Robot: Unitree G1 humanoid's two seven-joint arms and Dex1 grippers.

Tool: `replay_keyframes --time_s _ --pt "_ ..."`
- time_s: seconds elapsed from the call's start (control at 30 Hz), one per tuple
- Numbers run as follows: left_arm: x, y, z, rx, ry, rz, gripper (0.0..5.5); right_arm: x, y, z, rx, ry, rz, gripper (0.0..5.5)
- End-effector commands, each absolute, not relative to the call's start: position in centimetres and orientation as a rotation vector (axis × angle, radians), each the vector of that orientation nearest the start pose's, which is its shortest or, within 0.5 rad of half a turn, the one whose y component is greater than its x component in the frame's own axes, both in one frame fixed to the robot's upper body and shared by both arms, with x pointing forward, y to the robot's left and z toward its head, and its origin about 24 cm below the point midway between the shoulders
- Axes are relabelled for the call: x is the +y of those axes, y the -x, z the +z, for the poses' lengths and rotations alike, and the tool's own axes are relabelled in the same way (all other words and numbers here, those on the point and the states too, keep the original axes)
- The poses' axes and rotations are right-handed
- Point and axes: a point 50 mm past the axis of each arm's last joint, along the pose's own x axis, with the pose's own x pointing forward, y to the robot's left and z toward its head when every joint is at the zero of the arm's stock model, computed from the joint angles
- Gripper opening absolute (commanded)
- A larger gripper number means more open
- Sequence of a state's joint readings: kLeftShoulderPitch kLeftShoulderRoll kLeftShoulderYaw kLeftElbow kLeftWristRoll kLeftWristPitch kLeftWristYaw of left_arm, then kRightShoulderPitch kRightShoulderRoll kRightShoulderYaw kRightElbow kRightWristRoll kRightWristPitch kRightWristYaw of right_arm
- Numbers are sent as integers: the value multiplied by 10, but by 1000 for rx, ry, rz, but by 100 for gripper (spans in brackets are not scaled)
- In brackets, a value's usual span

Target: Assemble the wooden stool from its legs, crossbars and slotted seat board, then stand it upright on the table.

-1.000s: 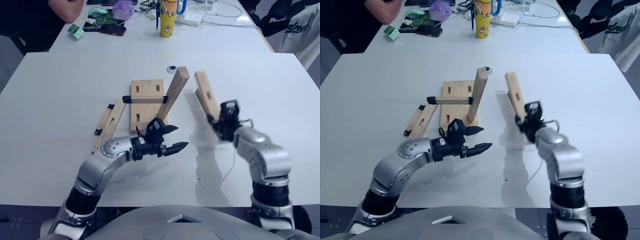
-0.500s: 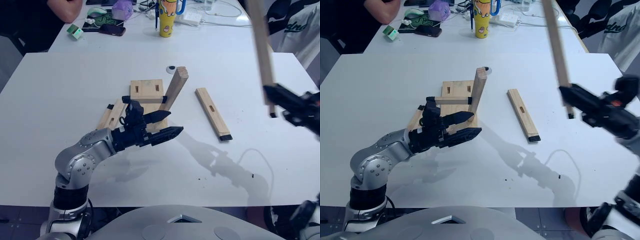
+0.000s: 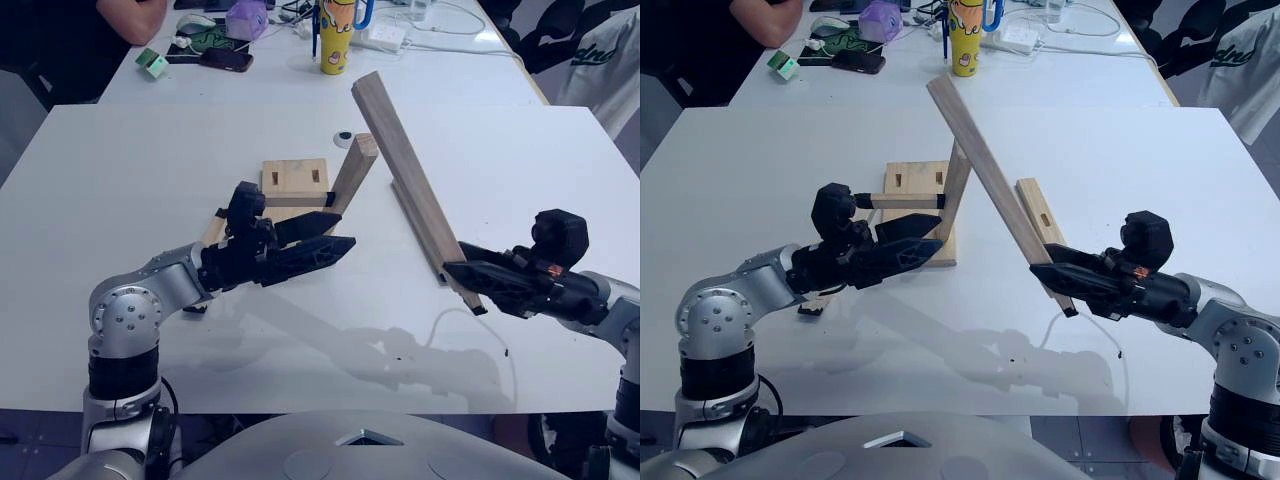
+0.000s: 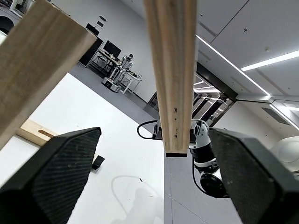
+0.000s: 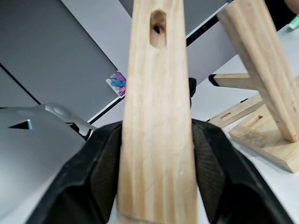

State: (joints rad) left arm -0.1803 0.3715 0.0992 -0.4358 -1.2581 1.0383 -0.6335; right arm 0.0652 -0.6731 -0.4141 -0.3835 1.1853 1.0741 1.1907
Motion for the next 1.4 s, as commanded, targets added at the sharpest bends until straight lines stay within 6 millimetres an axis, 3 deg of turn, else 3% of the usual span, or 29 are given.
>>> replay_keyframes --time_s 0.03,0.3,1.23,1.4 --pt "121 -216 149 303 675 -1363 422 -214 -175 143 331 -618 1450 208" --pt "115 -218 156 305 671 -1414 422 -204 -175 136 408 -585 1545 208" --pt "117 -216 168 295 645 -1478 422 -202 -177 125 476 -537 1597 208" --pt "120 -217 165 316 640 -1467 350 -203 -178 126 471 -529 1601 208"
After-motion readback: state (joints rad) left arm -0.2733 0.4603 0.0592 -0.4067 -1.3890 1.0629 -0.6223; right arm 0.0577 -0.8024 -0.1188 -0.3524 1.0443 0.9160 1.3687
